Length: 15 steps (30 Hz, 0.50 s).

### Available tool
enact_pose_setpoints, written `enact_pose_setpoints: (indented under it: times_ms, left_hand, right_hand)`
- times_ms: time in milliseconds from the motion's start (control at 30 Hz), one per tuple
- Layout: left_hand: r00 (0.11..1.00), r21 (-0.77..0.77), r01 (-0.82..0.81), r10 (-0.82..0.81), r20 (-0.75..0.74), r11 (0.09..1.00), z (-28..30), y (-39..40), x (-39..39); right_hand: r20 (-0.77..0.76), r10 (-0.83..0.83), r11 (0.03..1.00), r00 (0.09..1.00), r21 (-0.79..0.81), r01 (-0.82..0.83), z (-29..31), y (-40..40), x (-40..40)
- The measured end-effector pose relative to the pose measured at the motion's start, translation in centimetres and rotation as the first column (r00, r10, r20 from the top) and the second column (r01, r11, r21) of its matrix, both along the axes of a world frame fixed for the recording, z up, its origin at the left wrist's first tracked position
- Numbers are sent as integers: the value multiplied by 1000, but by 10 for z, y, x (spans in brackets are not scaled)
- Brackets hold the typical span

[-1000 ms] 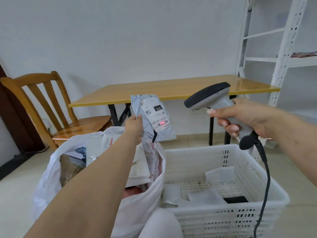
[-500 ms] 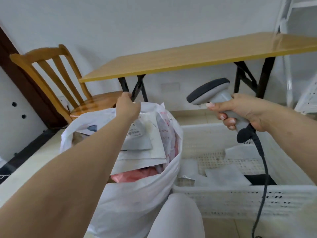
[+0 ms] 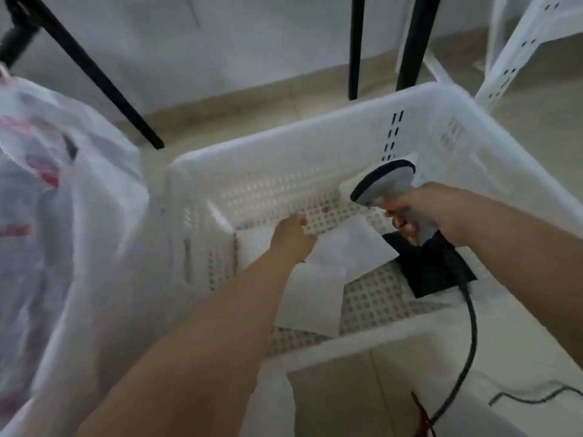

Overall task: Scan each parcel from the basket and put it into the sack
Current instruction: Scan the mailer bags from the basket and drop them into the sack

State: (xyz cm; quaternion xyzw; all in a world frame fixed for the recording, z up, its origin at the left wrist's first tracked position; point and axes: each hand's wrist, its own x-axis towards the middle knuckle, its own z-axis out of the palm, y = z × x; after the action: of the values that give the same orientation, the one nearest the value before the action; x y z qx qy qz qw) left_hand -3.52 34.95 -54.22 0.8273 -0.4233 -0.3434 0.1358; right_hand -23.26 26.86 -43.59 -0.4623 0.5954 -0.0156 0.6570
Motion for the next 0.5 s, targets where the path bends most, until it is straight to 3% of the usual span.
enact_pose_setpoints:
  times_ms: [167,300,367,500]
  left_hand:
    - [994,173,108,-112,12,979,-121,-48,-4]
    - [955,283,197,-249,161,938,-196,-81,2]
    - [942,295,186,-256,217,937,-219,-88,3]
    - [934,278,257,-312,176,926,-217,-92,2]
  right_hand:
    - [-86,22,992,996,129,-11,-92,-60,9]
    - [-109,76,976,991,213,-52,-143,-93,10]
    - [-121,50,977,991,213,-23,-162,-100,9]
    - [-101,-36,980,994,194,55,-174,-95,6]
